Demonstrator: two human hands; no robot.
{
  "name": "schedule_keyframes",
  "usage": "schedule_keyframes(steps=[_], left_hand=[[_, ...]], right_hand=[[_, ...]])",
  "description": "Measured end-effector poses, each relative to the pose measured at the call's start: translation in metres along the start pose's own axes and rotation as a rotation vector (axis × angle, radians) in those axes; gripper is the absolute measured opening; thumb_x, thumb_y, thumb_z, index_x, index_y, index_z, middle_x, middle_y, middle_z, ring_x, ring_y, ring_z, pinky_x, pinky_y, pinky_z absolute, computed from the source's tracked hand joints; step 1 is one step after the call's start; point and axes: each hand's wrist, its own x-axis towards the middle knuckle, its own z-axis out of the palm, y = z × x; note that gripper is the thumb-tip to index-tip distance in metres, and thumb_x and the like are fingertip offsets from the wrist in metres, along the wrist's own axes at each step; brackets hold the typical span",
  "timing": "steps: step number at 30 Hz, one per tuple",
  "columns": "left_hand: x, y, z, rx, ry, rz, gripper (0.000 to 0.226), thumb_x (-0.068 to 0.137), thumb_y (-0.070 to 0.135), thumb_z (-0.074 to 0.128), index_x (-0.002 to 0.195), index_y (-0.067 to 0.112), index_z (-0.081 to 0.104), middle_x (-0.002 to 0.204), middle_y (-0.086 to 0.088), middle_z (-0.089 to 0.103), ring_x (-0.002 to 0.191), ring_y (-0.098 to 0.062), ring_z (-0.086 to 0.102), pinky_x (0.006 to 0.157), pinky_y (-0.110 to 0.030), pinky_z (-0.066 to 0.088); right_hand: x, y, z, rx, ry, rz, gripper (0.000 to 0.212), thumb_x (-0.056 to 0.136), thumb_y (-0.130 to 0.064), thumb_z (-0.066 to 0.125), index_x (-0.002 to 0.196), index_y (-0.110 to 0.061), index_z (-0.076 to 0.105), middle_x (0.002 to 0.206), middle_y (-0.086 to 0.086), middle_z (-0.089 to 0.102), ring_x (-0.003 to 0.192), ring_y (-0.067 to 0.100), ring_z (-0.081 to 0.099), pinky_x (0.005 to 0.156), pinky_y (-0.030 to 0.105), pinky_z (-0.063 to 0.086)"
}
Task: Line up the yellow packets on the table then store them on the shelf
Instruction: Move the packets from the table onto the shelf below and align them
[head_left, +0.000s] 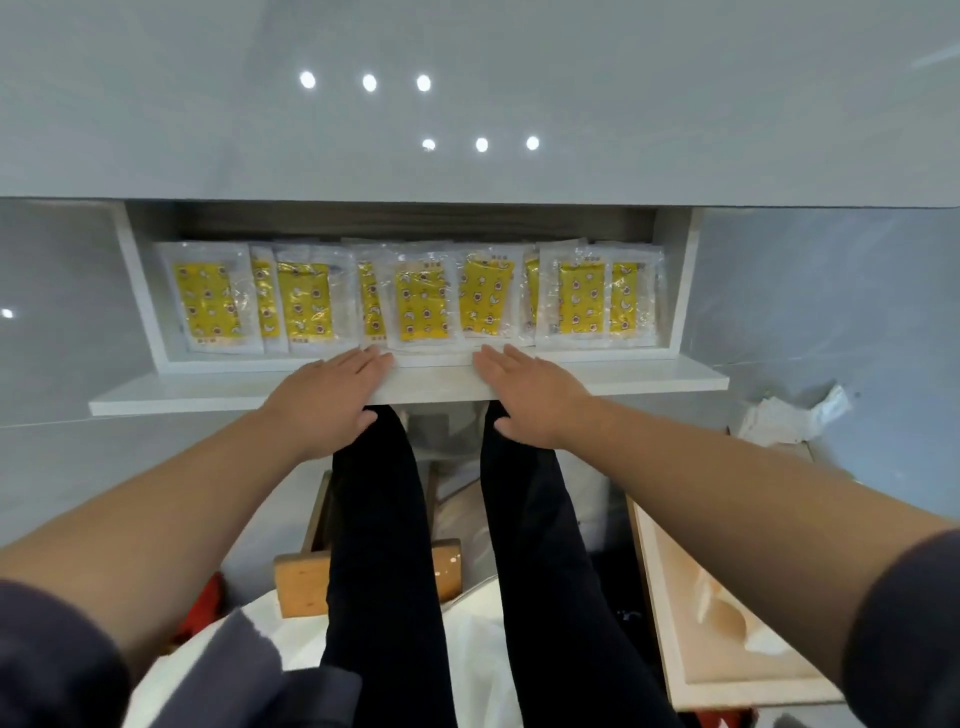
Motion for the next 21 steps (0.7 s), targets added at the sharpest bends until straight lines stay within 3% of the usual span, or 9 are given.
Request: schedule_keyframes(steps=[3,6,9,18,21], left_hand=[[0.007,-0.001,-0.001,0.003,0.056,-0.014,0.066,0.095,0.023,0.051,0.152,0.018,0.018,0.159,-0.001,0.019,0.142,-0.02,0.029,0.109,-0.035,0.034],[0.014,-0.01,0.006,0.025,0.036,-0.058,0.075,0.092,0.027,0.057,0.152,0.019,0.013,0.159,-0.002,0.018,0.143,-0.023,0.023,0.113,-0.045,0.031],[0.018,-0.018,0.008,0.005,-0.024,-0.078,0.078,0.091,0.028,0.057,0.153,0.023,0.009,0.159,-0.001,0.018,0.143,-0.024,0.024,0.112,-0.046,0.03],[0.021,-0.021,0.002,-0.011,-0.048,-0.041,0.077,0.089,0.027,0.059,0.151,0.022,0.014,0.157,-0.002,0.021,0.142,-0.024,0.026,0.111,-0.047,0.031],[0.02,-0.024,0.0,0.038,0.069,0.006,0.075,0.084,0.032,0.064,0.148,0.022,0.025,0.152,-0.003,0.027,0.137,-0.023,0.03,0.111,-0.044,0.031]], right_hand=[[0.007,-0.006,0.001,-0.03,0.059,0.063,0.079,0.092,-0.005,0.051,0.154,-0.015,0.003,0.163,0.003,0.005,0.149,0.025,0.01,0.116,0.043,0.024],[0.012,-0.004,0.002,-0.048,0.051,0.091,0.083,0.09,0.0,0.051,0.154,-0.018,0.003,0.163,0.005,0.001,0.149,0.029,0.007,0.118,0.05,0.017],[0.015,-0.003,-0.003,-0.015,0.038,0.106,0.079,0.087,0.001,0.053,0.152,-0.019,0.013,0.159,0.004,0.017,0.143,0.032,0.023,0.112,0.054,0.03],[0.018,0.001,-0.008,-0.007,0.073,0.1,0.07,0.082,-0.004,0.059,0.144,-0.022,0.03,0.147,0.008,0.031,0.125,0.032,0.042,0.098,0.048,0.045],[0.019,0.006,-0.014,-0.04,0.075,0.109,0.07,0.085,-0.03,0.064,0.146,-0.029,0.03,0.153,0.007,0.024,0.136,0.031,0.029,0.11,0.052,0.033]])
